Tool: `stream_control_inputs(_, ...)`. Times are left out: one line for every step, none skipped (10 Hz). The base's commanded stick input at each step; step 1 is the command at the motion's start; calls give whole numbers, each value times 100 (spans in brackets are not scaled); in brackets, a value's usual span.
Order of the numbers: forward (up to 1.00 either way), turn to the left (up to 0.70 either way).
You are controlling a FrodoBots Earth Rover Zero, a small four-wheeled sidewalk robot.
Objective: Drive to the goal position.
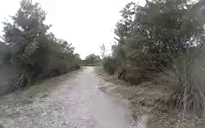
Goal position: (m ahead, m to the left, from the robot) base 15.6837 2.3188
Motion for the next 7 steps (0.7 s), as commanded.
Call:
stream_control_inputs(70,0)
stream_control_inputs(70,0)
stream_control_inputs(70,0)
stream_control_inputs(70,0)
stream_control_inputs(70,0)
stream_control_inputs(70,0)
stream_control_inputs(70,0)
